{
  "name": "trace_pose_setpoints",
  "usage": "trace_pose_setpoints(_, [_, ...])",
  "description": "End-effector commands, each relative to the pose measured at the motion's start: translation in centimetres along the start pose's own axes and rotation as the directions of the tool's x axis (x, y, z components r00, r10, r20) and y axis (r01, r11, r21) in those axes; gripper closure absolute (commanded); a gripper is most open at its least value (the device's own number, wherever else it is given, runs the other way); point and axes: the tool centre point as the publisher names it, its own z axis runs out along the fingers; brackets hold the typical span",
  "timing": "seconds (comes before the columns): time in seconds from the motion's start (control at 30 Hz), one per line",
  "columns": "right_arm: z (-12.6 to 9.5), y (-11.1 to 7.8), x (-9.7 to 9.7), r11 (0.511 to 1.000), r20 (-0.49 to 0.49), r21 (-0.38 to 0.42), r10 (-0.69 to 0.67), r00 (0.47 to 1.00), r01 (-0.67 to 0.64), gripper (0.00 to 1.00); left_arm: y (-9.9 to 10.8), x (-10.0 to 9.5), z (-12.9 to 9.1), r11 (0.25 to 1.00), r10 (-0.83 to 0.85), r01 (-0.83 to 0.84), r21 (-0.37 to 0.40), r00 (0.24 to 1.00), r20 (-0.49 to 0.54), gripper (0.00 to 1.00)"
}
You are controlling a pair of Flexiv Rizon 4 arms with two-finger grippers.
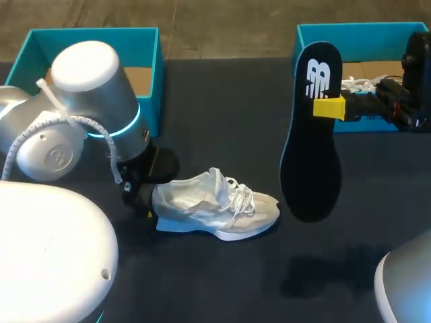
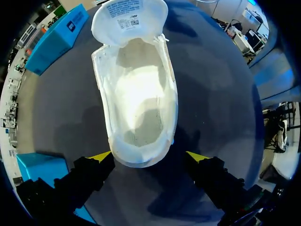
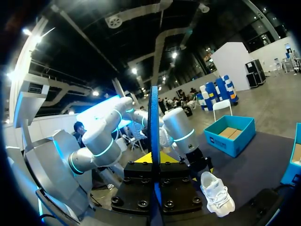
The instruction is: Take the shoe out of the shoebox, open the shoe tongue, remove and reinsert the insole, then place the shoe into the shoebox
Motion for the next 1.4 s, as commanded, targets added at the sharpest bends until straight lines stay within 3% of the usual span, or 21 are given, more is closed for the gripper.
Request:
trace_pose_setpoints(0.03, [0.1,-0.1,0.0,1.0,0.0,-0.002,0.0,1.0,0.0,1.0,-0.1,-1.1,-1.8,1.0,-0.024,0.024,-0.014,0.999,-0.036,0.0])
trace_pose_setpoints(0.2, [0.1,-0.1,0.0,1.0,0.0,-0.002,0.0,1.0,0.0,1.0,-1.3,-1.4,-4.0,1.0,-0.013,0.013,0.007,1.0,-0.003,0.0])
trace_pose_setpoints(0.37, [0.1,-0.1,0.0,1.0,0.0,-0.002,0.0,1.0,0.0,1.0,-3.3,-1.9,-4.4,1.0,0.022,-0.022,-0.001,1.0,0.019,0.0])
trace_pose_setpoints(0.83, [0.1,-0.1,0.0,1.0,0.0,-0.002,0.0,1.0,0.0,1.0,-7.7,-4.6,-0.4,0.999,0.03,-0.031,0.044,0.999,0.025,0.0])
trace_pose_setpoints(1.4, [0.1,-0.1,0.0,1.0,0.0,-0.002,0.0,1.0,0.0,1.0,-9.6,-6.4,2.0,0.996,-0.056,0.057,0.07,0.998,-0.019,0.0])
